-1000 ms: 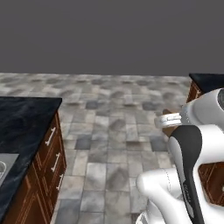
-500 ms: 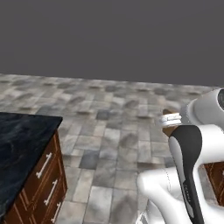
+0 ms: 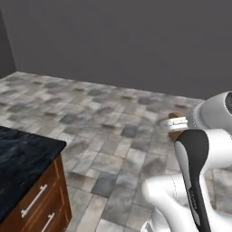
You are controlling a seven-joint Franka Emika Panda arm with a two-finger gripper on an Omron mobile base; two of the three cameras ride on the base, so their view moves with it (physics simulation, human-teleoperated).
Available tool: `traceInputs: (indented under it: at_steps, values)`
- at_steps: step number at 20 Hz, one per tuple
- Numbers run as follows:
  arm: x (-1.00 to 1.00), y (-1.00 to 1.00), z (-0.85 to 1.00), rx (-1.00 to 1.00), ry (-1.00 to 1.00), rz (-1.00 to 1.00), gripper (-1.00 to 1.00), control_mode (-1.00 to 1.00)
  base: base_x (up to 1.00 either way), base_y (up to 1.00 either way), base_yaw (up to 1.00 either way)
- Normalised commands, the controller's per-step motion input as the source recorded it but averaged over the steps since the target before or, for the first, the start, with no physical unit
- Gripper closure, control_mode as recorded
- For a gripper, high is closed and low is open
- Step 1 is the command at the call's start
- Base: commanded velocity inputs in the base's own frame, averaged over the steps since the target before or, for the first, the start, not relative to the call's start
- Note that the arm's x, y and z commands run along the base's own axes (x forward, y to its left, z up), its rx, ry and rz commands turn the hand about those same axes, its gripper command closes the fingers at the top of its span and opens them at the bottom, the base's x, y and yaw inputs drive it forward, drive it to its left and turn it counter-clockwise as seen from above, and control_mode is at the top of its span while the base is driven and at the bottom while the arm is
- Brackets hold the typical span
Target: Start the toaster. Once the lever pops up, take the bread to the plate on the dining counter.
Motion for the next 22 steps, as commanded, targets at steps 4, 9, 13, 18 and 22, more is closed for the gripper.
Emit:
traceInputs:
  at_steps: [4, 9, 13, 18, 22]
  values:
    - [0.0, 0.0, 0.0, 0.0, 0.0, 0.0, 1.0, 1.0, 0.66, -0.76, 0.45]
    - [0.0, 0.0, 0.0, 0.0, 0.0, 0.0, 1.0, 1.0, 0.42, -0.91, 0.53]
    - [0.0, 0.0, 0.0, 0.0, 0.0, 0.0, 1.0, 1.0, 0.48, -0.81, 0.55]
    - [0.0, 0.0, 0.0, 0.0, 0.0, 0.0, 1.0, 1.0, 0.54, -0.72, 0.6]
    - [0.0, 0.0, 0.0, 0.0, 0.0, 0.0, 1.0, 1.0, 0.59, -0.61, 0.63]
